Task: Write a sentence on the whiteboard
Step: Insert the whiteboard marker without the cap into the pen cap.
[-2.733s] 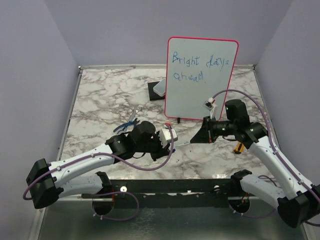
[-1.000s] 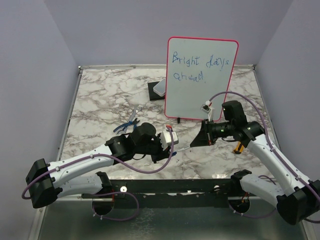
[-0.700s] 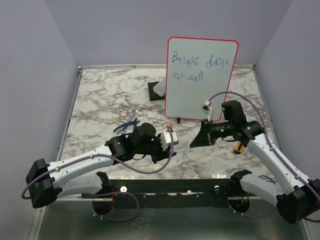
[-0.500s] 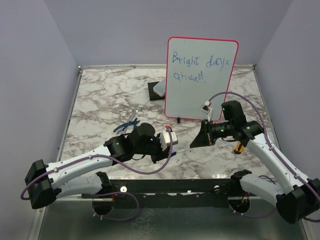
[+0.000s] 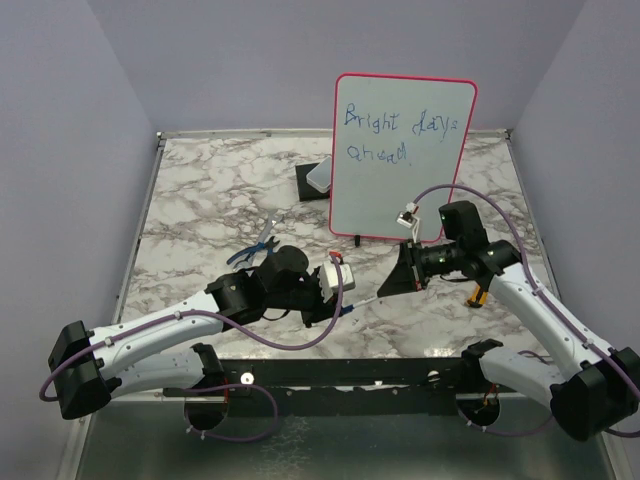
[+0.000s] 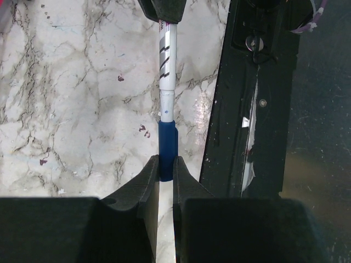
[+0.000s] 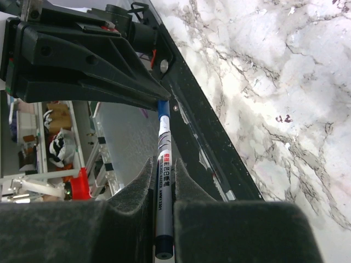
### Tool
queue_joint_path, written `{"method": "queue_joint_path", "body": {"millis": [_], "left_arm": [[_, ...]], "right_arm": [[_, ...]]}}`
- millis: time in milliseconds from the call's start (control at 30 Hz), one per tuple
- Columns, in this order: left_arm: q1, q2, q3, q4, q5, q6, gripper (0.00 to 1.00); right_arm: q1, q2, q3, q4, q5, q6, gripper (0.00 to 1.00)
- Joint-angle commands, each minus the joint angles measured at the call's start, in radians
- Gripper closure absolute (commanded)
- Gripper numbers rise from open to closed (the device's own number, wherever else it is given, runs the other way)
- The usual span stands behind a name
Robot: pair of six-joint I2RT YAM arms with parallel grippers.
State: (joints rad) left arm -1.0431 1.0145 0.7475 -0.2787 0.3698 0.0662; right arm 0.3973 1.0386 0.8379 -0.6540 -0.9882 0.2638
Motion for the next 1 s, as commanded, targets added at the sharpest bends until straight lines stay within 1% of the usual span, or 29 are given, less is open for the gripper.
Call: {"method": "queue_joint_path", "body": {"millis": [0, 167, 500, 667, 800, 967], "left_arm": [[-0.008, -0.013, 0.016, 0.039, 0.044, 0.014, 1.0], [-0.008, -0.022, 0.006, 0.061, 0.047, 0.003, 1.0], [-0.008, -0.016, 0.005, 0.139, 0.041, -0.052, 1.0], [-0.008, -0.017, 0.001, 0.186, 0.029, -0.075, 1.0], [-0.009, 0.0, -0.001, 0.211, 0.018, -0.101, 1.0], [-0.009, -0.032, -0.027, 0.273, -0.025, -0.123, 1.0]], "right_arm": [[-0.003, 0.017, -0.034, 0.05, -0.071, 0.023, 0.99], [-0.002, 0.015, -0.068, 0.105, -0.114, 0.059, 0.99], [0.019, 0.01, -0.108, 0.194, -0.101, 0.121, 0.99], [0.047, 0.021, -0.125, 0.231, -0.097, 0.143, 0.99], [0.068, 0.023, -0.145, 0.298, -0.106, 0.185, 0.99], [0.105, 0.035, -0.17, 0.347, -0.094, 0.215, 0.99]]}}
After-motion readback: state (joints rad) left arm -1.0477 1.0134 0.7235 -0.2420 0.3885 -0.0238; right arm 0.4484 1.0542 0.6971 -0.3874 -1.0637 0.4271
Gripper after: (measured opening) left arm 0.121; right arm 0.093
